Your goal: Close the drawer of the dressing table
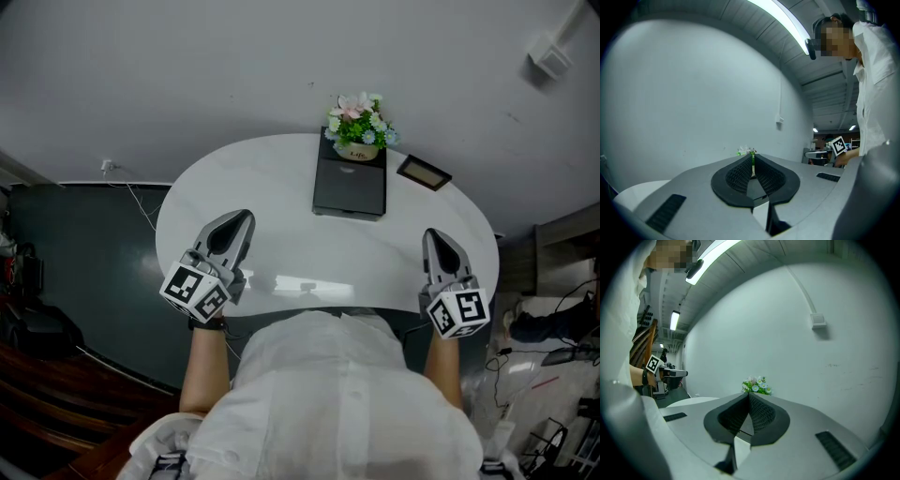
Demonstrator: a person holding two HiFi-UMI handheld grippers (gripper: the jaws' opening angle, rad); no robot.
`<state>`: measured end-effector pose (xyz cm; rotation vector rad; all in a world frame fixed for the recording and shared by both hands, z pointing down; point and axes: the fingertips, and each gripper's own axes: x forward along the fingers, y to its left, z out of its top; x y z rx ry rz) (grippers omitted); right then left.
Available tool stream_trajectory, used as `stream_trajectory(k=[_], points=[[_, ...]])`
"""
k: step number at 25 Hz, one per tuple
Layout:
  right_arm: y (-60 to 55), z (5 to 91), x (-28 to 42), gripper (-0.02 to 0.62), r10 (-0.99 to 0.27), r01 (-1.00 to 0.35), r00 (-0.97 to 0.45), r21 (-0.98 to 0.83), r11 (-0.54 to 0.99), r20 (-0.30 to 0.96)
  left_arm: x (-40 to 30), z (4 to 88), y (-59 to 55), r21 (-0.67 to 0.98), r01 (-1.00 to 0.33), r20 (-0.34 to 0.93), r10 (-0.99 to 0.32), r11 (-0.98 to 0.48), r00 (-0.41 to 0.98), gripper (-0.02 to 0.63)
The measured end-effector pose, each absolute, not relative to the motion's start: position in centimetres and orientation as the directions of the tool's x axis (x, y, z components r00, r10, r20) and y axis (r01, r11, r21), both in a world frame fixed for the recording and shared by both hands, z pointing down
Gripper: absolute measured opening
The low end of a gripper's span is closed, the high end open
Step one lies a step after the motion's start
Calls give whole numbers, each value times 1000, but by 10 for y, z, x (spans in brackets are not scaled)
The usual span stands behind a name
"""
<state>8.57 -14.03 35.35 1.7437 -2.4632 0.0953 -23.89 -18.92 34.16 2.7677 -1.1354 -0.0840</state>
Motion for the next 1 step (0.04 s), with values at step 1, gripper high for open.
stream_trajectory(k=[1], points=[[-140,354,86,9,-936,-944,-325,19,331,138,-239,342,-189,160,-695,6,-703,-701,711,21]])
